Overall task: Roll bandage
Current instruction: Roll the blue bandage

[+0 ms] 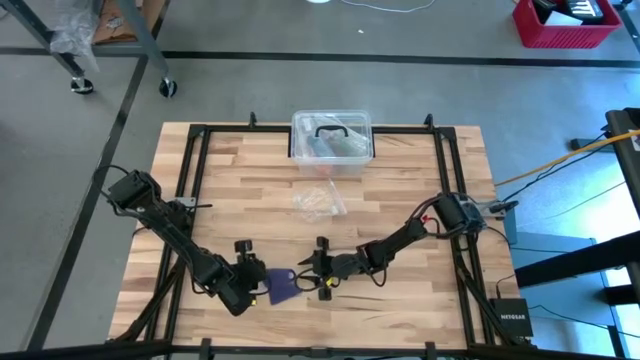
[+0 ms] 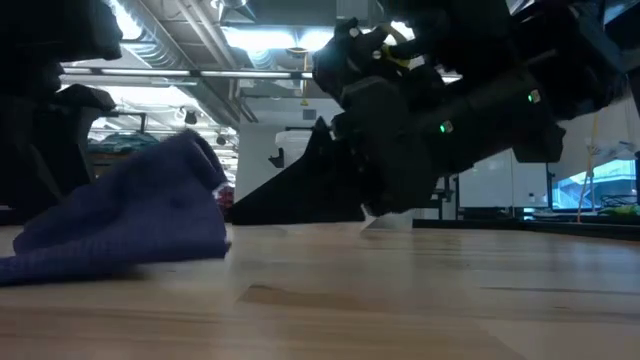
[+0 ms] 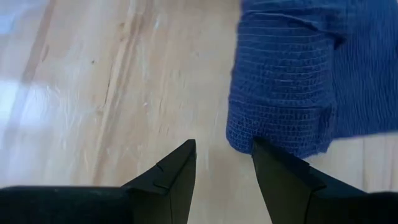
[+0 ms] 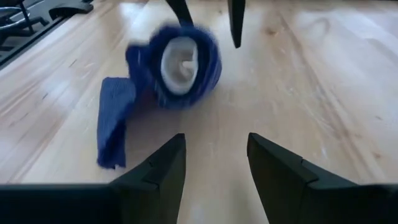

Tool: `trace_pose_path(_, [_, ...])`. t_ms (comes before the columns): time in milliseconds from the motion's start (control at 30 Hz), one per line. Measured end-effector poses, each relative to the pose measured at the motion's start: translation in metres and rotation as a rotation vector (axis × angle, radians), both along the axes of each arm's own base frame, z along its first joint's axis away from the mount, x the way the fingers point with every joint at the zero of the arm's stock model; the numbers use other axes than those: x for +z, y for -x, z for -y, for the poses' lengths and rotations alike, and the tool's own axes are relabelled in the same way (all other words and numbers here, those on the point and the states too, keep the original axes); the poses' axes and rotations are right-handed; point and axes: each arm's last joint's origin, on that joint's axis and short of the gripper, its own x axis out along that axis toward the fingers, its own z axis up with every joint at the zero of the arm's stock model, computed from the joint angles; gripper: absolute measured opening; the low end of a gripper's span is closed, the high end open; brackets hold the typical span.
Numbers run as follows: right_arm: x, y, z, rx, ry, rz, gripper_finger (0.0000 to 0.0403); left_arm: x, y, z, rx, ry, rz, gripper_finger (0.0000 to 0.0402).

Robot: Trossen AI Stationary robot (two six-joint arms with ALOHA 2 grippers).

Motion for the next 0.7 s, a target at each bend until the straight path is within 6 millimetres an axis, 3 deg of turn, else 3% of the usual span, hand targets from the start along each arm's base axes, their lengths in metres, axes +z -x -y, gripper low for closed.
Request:
trace_pose_path(467, [-0.001, -0.001, 0.002, 0.012, 0.029, -0.025, 0.0175, 0.004, -0.008, -0.006, -0.106, -0.048, -0.054, 0.0153])
trace_pose_path(633, [0.021, 0.003, 0.003, 0.017, 0.049, -0.056, 0.0175, 0.027, -0.005, -0.003, -0.046, 0.031, -0.030, 0.0153])
trace_pose_path(700, [0.029, 0.005, 0.003, 0.017, 0.050, -0.072, 0.0175, 0.027, 0.000, -0.001, -0.053, 0.039, -0.034, 0.0153])
